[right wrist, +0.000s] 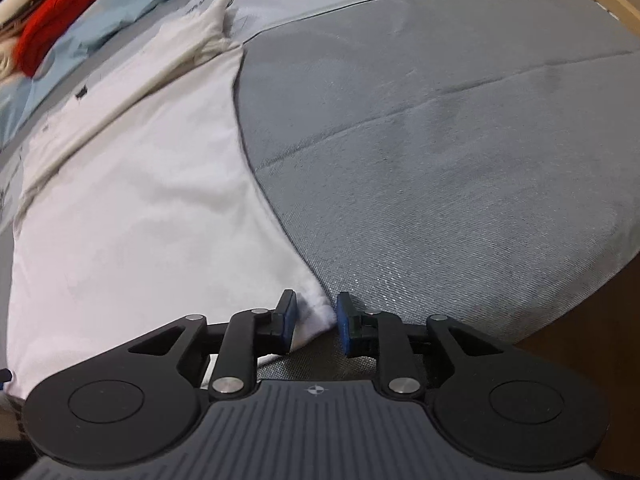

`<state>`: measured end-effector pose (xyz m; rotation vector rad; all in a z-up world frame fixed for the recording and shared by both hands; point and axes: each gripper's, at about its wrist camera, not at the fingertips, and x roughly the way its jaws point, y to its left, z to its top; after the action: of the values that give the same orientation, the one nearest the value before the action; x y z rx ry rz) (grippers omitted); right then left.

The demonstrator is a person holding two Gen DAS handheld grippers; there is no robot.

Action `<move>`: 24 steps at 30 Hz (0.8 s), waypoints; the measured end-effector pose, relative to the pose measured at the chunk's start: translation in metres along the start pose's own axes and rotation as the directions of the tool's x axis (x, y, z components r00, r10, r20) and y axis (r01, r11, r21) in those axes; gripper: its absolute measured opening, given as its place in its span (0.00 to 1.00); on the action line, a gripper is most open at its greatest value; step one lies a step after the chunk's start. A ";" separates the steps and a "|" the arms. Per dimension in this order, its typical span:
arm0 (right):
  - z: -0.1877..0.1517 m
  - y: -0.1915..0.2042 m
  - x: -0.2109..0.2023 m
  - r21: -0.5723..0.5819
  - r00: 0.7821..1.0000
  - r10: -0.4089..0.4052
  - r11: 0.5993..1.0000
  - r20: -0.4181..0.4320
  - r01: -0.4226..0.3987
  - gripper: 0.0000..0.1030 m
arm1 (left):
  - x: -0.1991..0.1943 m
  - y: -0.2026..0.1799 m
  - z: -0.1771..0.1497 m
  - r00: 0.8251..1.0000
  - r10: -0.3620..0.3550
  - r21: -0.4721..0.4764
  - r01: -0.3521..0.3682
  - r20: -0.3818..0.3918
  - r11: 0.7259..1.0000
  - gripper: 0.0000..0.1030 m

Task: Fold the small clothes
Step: 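Grasp the hem end of the folded shirt with both grippers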

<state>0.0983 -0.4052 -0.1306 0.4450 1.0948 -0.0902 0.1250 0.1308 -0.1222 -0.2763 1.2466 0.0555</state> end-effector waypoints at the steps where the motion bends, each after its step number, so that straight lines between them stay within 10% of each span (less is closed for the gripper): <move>1: 0.001 0.001 0.001 -0.003 1.000 -0.001 1.000 0.000 0.001 0.24 | 0.001 0.000 -0.001 1.000 0.003 0.002 -0.003 0.001 1.000 0.35; 7: 0.001 -0.001 0.000 -0.009 1.000 0.014 1.000 0.000 -0.014 0.24 | 0.003 -0.004 -0.003 1.000 0.007 0.025 -0.007 0.006 1.000 0.34; 10: 0.001 0.000 0.000 -0.022 1.000 0.029 0.999 -0.005 -0.029 0.11 | 0.004 -0.008 -0.004 1.000 -0.014 0.042 0.014 0.004 0.999 0.08; 24: 0.001 0.002 -0.005 -0.035 0.999 0.033 0.999 -0.013 -0.033 0.13 | 0.002 -0.010 -0.009 1.000 -0.022 0.034 0.022 -0.001 0.999 0.12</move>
<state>0.0977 -0.4047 -0.1256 0.4324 1.0991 -0.0393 0.1196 0.1184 -0.1253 -0.2608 1.2441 0.0149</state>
